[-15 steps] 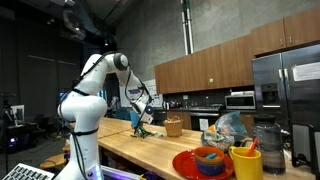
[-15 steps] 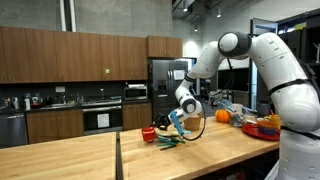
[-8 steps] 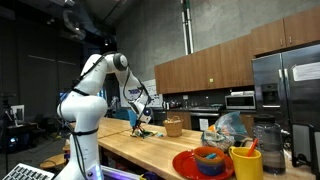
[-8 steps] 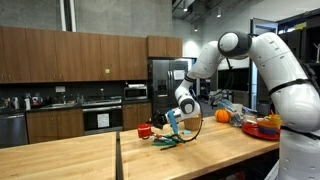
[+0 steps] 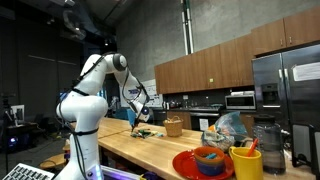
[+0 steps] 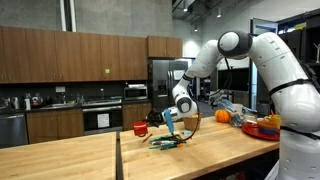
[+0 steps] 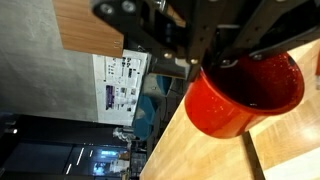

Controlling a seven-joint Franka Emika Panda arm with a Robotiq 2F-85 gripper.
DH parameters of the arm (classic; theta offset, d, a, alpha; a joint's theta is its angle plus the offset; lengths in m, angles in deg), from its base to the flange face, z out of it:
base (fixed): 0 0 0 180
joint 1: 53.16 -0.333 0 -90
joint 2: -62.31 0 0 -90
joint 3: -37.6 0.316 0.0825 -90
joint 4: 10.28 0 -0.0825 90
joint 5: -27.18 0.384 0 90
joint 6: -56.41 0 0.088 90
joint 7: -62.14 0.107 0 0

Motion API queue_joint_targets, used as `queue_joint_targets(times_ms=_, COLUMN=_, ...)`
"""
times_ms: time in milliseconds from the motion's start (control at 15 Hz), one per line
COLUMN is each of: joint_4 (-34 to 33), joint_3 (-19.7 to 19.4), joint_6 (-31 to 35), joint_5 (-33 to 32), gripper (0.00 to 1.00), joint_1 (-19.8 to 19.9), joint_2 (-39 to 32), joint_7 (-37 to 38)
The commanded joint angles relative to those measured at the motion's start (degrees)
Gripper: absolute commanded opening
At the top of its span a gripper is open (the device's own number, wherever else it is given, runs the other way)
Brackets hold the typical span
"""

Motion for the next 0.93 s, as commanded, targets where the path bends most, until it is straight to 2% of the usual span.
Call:
queue_joint_targets(times_ms=0, joint_4=0.01, joint_3=-1.43, joint_6=9.04, joint_5=-3.03, gripper=0.02, joint_1=-2.74, joint_2=2.93, joint_7=1.11)
queue_joint_targets(times_ms=267, joint_4=-1.68, joint_3=-1.46, joint_6=24.19, joint_5=-12.66, gripper=0.02, joint_1=-5.17, joint_2=4.08, joint_7=4.41)
queue_joint_targets(times_ms=400, joint_4=-2.13, joint_3=-1.05, joint_6=29.62, joint_5=-20.66, gripper=0.02, joint_1=-5.81, joint_2=4.74, joint_7=8.18)
queue_joint_targets(times_ms=667, joint_4=-2.23, joint_3=-1.18, joint_6=34.60, joint_5=-40.96, gripper=0.02, joint_1=-6.62, joint_2=5.82, joint_7=19.41)
queue_joint_targets(times_ms=733, joint_4=-1.42, joint_3=-4.43, joint_6=34.29, joint_5=-46.44, gripper=0.02, joint_1=-9.51, joint_2=5.98, joint_7=22.74)
queue_joint_targets(times_ms=867, joint_4=-0.33, joint_3=-8.71, joint_6=33.02, joint_5=-57.20, gripper=0.02, joint_1=-12.45, joint_2=5.95, joint_7=29.74)
